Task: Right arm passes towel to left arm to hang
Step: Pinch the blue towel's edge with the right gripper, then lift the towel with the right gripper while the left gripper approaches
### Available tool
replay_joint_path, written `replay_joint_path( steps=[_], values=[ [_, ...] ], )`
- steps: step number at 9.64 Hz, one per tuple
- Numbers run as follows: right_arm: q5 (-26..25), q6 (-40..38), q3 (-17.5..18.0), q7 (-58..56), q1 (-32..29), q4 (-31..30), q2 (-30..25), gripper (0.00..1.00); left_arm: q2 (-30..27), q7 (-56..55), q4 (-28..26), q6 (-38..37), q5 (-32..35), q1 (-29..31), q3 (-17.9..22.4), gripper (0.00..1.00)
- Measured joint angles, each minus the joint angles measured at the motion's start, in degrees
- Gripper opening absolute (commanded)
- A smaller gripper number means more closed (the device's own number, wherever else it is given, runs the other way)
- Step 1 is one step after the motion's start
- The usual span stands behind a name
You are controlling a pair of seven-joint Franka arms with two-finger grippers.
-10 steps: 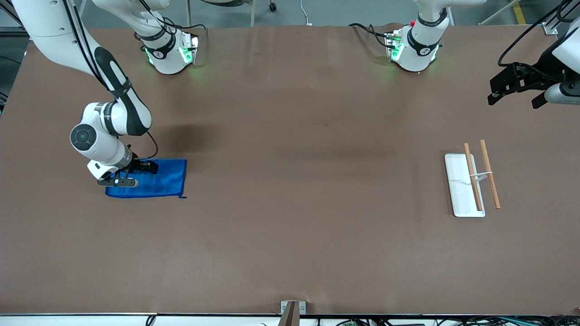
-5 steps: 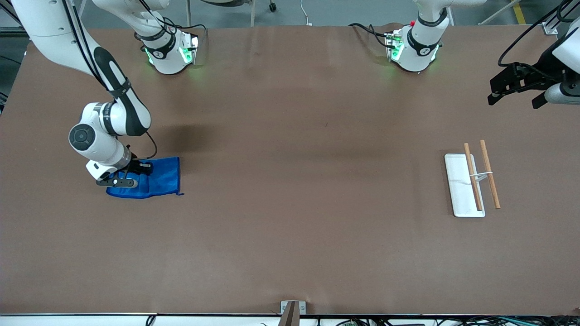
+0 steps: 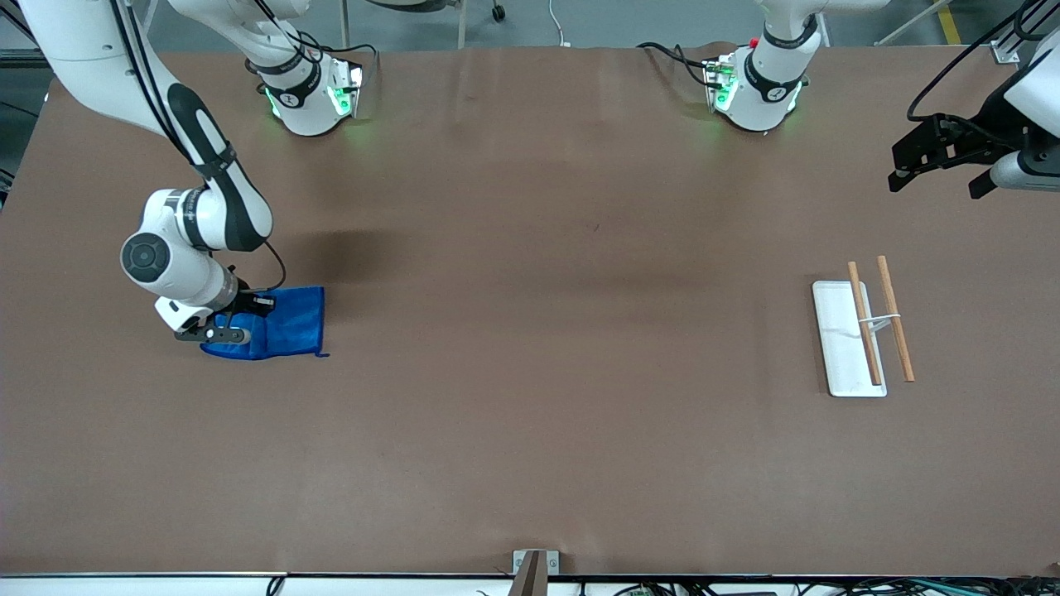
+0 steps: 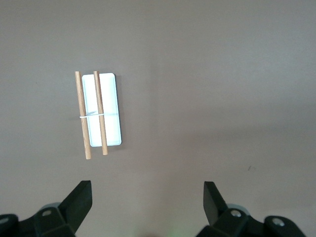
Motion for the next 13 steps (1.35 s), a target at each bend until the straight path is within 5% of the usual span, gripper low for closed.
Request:
replay_joint_path(
  steps=[6, 10, 13],
  values=[
    [10.0, -12.4, 8.4, 0.9, 1.8, 5.7, -6.7, 0.0, 0.0, 0.0, 0.0, 0.0, -0.4, 0.0, -0.1, 1.0],
    [27.7, -20.3, 16.7, 3.8, 2.2, 17.2, -7.5, 0.0, 0.2, 0.0, -0.6, 0.0, -10.5, 0.0, -0.1, 1.0],
    [47.8, -20.1, 21.6, 4.8, 3.3, 21.1, -7.5, 0.0, 0.6, 3.3, -6.0, -0.1, -27.3, 0.8, 0.6, 1.0]
  ],
)
